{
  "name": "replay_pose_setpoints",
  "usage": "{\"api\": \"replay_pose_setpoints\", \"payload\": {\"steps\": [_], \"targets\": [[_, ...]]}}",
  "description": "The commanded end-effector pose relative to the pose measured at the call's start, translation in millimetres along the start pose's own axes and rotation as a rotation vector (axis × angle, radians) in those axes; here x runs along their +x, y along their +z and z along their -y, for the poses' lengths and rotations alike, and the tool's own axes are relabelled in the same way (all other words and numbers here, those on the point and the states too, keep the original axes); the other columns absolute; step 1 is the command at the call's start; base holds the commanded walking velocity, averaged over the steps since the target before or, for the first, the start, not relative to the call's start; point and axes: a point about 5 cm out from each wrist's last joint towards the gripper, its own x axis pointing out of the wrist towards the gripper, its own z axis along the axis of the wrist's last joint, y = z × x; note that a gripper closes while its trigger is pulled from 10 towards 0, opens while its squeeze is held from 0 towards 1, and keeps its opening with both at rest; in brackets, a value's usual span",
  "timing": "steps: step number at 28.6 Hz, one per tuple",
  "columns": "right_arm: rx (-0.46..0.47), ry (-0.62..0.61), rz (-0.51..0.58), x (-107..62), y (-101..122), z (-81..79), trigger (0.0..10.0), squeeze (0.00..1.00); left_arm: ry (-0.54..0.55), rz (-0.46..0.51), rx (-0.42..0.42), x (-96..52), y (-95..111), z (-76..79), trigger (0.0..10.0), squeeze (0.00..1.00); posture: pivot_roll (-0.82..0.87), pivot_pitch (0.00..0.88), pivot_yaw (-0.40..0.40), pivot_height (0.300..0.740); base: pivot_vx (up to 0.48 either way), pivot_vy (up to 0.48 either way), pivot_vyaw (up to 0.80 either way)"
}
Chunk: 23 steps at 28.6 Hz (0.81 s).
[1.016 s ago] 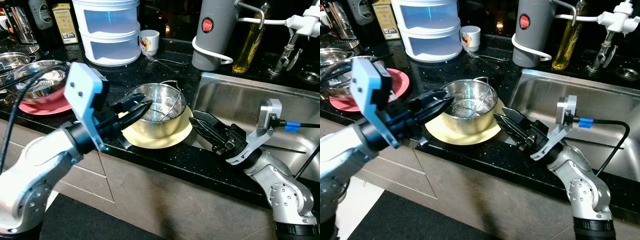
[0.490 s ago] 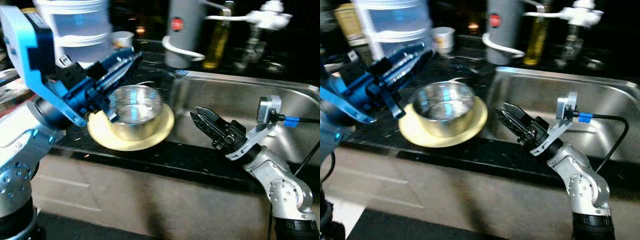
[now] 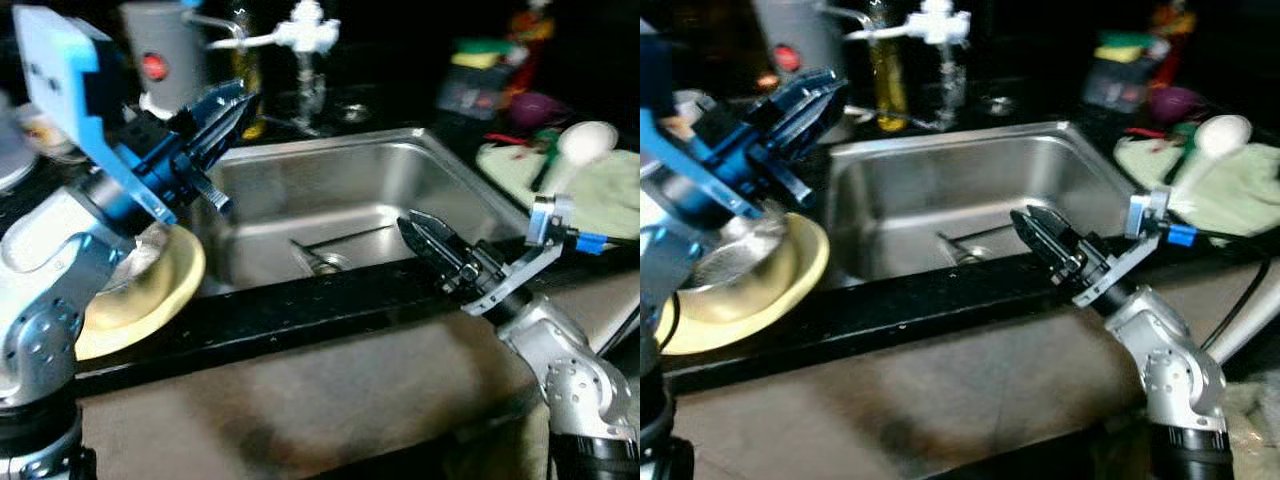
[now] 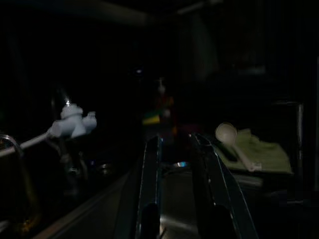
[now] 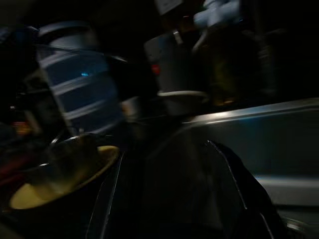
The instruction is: Kitchen organization
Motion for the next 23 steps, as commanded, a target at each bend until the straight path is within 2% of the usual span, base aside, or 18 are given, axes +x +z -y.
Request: {"api": "replay_pose_setpoints", "payload": {"steps": [1,2,5,7,10,11,15,21,22,23], "targets": [[-0.013,-0.009,0.0,1.4,0.8,0.9,10.0,0.0,0.03,-0.013,0.01,0.2,-6.0,-3.9,10.0,0.0,0.01,0.071,-0.016,0.74,0.0,0.0,0.0],[-0.016,-0.01,0.005,0.9,1.9,1.4,10.0,0.0,0.08,-0.049,0.021,3.8,-21.6,-11.3,10.0,0.0,0.01,0.072,-0.015,0.74,0.0,0.0,0.0],[-0.019,-0.008,0.005,0.4,1.9,1.1,10.0,0.0,0.11,-0.066,0.019,6.4,-32.6,-15.0,10.0,0.0,0.01,0.072,-0.015,0.74,0.0,0.0,0.0],[-0.026,-0.003,-0.004,0.4,0.2,0.1,10.0,0.0,0.132,-0.086,-0.002,12.2,-50.2,-16.3,10.0,0.0,0.0,0.07,-0.016,0.74,0.0,0.0,0.0],[-0.034,0.003,-0.014,0.3,-0.9,-0.6,10.0,0.0,0.129,-0.094,-0.012,14.9,-59.0,-15.6,10.0,0.0,0.0,0.07,-0.015,0.74,0.0,0.0,0.0],[-0.038,0.012,-0.022,0.4,-1.8,-2.0,10.0,0.0,0.125,-0.09,-0.048,20.4,-69.3,-15.0,10.0,0.0,0.0,0.07,-0.016,0.74,0.0,0.0,0.0],[-0.043,0.019,-0.028,0.2,-2.5,-3.6,10.0,0.0,0.109,-0.073,-0.11,27.8,-82.4,-13.3,10.0,0.0,-0.01,0.069,-0.014,0.74,0.0,0.0,0.0],[-0.059,0.034,-0.052,-0.5,-5.3,-7.4,10.0,0.0,0.081,-0.101,-0.164,36.3,-102.8,-8.0,10.0,0.0,-0.01,0.07,-0.01,0.74,0.0,0.0,0.0],[-0.059,0.044,-0.059,-0.9,-6.6,-9.6,10.0,0.0,0.048,-0.117,-0.194,37.9,-110.9,-2.2,10.0,1.0,-0.02,0.073,-0.006,0.74,0.0,0.0,0.0],[-0.059,0.046,-0.06,-1.1,-6.9,-10.2,10.0,0.0,0.035,-0.124,-0.202,38.3,-113.7,0.0,10.0,1.0,-0.02,0.073,-0.006,0.74,0.0,0.0,0.0]]}}
